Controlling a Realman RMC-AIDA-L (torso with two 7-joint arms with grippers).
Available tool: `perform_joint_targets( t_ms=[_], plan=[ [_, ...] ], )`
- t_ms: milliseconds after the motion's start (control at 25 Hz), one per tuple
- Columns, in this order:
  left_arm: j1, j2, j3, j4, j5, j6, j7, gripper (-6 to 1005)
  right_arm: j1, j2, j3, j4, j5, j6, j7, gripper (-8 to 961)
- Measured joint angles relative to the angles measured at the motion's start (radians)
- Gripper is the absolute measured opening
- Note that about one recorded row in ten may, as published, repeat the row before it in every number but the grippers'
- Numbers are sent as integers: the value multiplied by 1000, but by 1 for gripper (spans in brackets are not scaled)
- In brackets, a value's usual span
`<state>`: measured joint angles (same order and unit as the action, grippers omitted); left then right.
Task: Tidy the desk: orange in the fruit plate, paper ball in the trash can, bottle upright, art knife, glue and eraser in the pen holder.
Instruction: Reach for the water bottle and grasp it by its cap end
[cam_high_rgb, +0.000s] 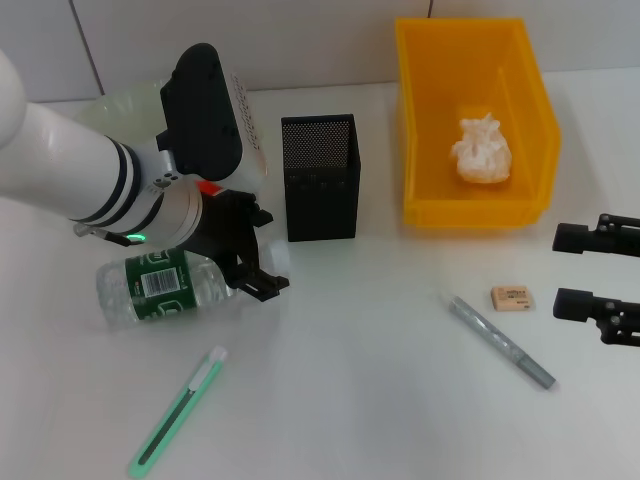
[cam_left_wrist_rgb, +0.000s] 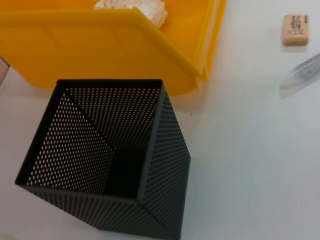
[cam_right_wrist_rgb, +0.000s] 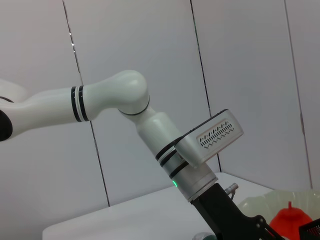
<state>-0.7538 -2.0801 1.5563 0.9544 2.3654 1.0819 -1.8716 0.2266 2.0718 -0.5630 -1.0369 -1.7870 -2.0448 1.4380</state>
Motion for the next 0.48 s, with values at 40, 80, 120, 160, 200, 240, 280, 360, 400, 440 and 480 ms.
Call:
perform_joint_targets(
  t_ms=[40, 80, 120, 160, 200, 240, 280, 360, 400, 440, 480],
  plan=[
    [0, 0, 0, 0, 0, 0, 0, 742, 0, 0, 0, 0, 0, 0, 0, 672],
    [-2, 0, 4, -2, 0, 0, -6, 741, -1, 0, 0, 0, 0, 0, 0, 672],
    [-2, 0, 4, -2, 0, 0, -6, 741, -1, 0, 0, 0, 0, 0, 0, 672],
    [-3, 0, 4, -3, 0, -1, -8, 741, -1, 0, 0, 0, 0, 0, 0, 672],
    [-3, 0, 4, -3, 0, -1, -8, 740, -1, 0, 0, 0, 0, 0, 0, 672],
    [-5, 0, 6, -9, 0, -1, -9, 740, -1, 1, 0, 0, 0, 0, 0, 672],
    [-5, 0, 6, -9, 0, -1, -9, 740, -1, 1, 0, 0, 0, 0, 1, 671],
    [-11, 0, 15, -22, 0, -6, -12, 739, -1, 2, 0, 1, 0, 0, 1, 671],
    [-11, 0, 15, -22, 0, -6, -12, 739, -1, 2, 0, 3, 0, 0, 1, 671],
    [-16, 0, 29, -30, 0, -15, -21, 738, -1, 2, 0, 6, 0, 0, 1, 671],
    [-16, 0, 29, -30, 0, -15, -21, 738, -1, 2, 0, 6, 0, 0, 1, 671]
  ],
)
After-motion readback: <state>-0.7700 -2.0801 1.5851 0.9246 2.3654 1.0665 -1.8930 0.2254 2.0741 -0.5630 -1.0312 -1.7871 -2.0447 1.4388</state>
